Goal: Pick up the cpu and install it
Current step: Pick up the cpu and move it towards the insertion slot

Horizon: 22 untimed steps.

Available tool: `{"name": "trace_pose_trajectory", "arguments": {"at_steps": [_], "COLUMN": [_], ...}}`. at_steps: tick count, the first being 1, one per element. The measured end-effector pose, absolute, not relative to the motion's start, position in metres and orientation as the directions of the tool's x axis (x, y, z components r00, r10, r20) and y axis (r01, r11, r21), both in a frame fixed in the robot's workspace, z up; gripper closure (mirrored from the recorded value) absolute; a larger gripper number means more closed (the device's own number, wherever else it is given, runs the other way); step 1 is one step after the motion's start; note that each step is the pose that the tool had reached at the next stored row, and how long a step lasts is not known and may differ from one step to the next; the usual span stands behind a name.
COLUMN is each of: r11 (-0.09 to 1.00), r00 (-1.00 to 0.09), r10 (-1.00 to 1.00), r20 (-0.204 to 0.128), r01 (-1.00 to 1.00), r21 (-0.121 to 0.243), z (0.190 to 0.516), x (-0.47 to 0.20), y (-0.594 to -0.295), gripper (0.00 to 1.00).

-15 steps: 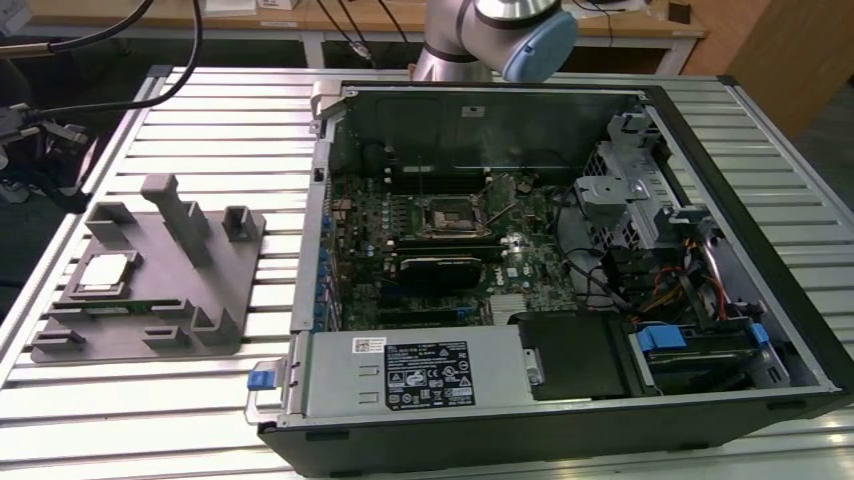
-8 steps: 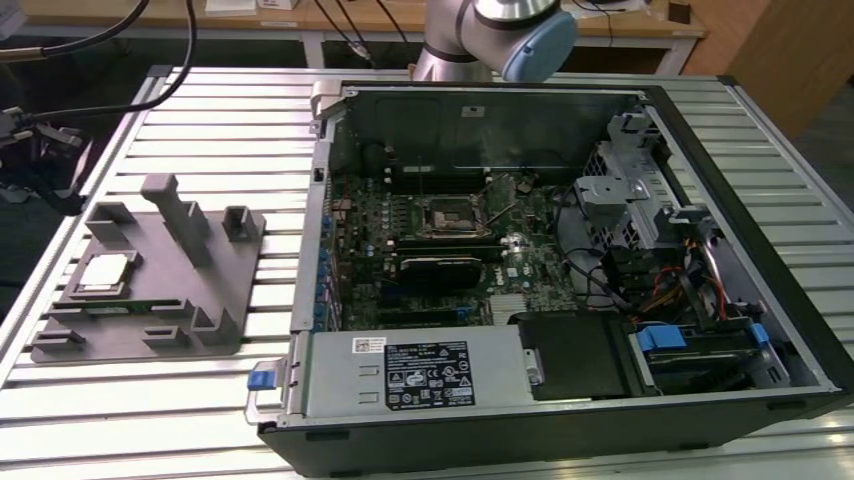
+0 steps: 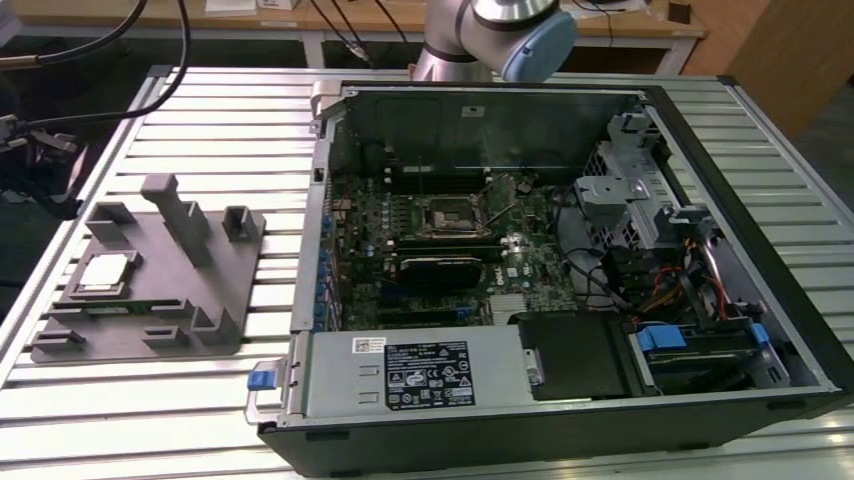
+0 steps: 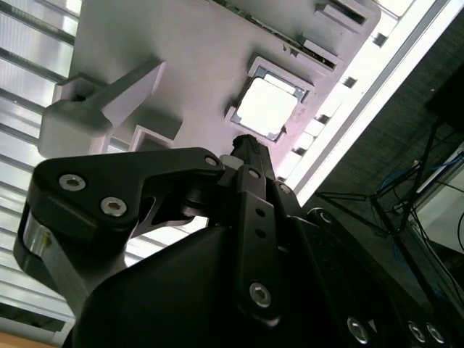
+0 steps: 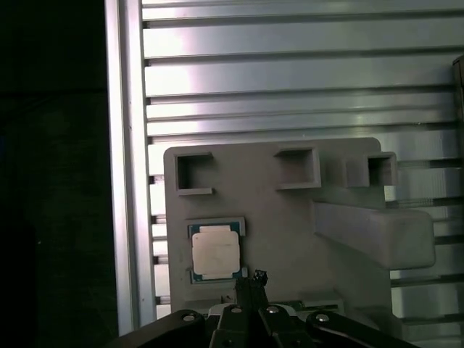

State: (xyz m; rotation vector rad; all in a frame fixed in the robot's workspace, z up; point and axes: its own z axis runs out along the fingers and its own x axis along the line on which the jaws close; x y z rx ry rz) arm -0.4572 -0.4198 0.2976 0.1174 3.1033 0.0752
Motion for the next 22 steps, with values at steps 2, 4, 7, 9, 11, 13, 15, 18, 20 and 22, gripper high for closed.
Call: {"name": "trace_pose_trajectory", "arguments": {"at_steps": [2,4,7,9,11,13,15,18,20,22], "r11": [0.996,0.996,0.996,0.996,0.996,0.996,0.996,0.996,0.996,0.996], "r00": [-0.997,-0.997,-0.997,-0.997,-0.997,-0.997,-0.997,-0.997,-0.997,-0.997], "r10": [0.076,0.076,0.076,0.076,0.076,0.076,0.076,0.076,0.076,0.076], "r20": [-0.033,-0.033,-0.033,-0.033,-0.033,-0.033,-0.033,-0.033,-0.033,-0.033], "r01": [0.075,0.075,0.075,0.075,0.075,0.075,0.075,0.075,0.075,0.075], "r21": [0.05,0.05,0.05,0.05,0.05,0.05,0.05,0.05,0.05,0.05], "z": [0.296,0.294,0.291,0.289,0.287,0.285,0.283,0.28,0.278,0.277], "x": [-0.459,-0.46,-0.461,-0.461,-0.462,-0.463,-0.464,-0.464,-0.464,-0.464], "y": [-0.42,-0.42,-0.42,-0.42,-0.42,-0.42,-0.42,-0.421,-0.421,-0.422], "gripper": [0.89,0.89,0.89,0.89,0.89,0.89,0.89,0.89,0.89,0.89]}}
